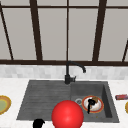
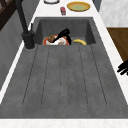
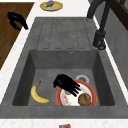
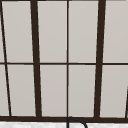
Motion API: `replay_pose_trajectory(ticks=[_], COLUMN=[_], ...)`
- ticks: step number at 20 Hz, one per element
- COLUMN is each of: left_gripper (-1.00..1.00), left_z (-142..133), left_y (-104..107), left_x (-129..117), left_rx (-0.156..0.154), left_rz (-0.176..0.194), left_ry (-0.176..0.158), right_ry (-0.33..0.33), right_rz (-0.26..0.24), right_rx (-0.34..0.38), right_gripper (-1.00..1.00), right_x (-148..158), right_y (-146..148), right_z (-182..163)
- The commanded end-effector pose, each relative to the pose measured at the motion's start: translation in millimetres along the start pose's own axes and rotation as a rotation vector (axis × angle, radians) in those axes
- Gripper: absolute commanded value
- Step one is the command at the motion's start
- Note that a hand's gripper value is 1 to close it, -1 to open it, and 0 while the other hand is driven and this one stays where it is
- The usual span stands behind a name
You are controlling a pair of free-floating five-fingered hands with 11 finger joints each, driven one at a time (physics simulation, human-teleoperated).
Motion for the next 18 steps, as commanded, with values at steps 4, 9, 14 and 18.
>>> replay_pose_trajectory(ticks=[4,9,14,18], left_gripper=[0.00,0.00,0.00,0.00], left_z=[0.0,0.0,0.0,0.0], left_y=[0.0,0.0,0.0,0.0], left_x=[0.0,0.0,0.0,0.0], left_rx=[0.000,0.000,0.000,0.000], left_rz=[0.000,0.000,0.000,0.000], left_ry=[0.000,0.000,0.000,0.000], right_ry=[0.057,0.110,0.097,0.116], right_rz=[0.007,0.062,0.057,0.064], right_rx=[0.081,0.181,0.125,-0.006], right_gripper=[-1.00,-1.00,1.00,1.00], right_x=[-2.8,2.4,-4.6,0.8], right_y=[3.3,8.2,30.8,30.3], right_z=[-3.2,-25.4,-41.6,-35.2])
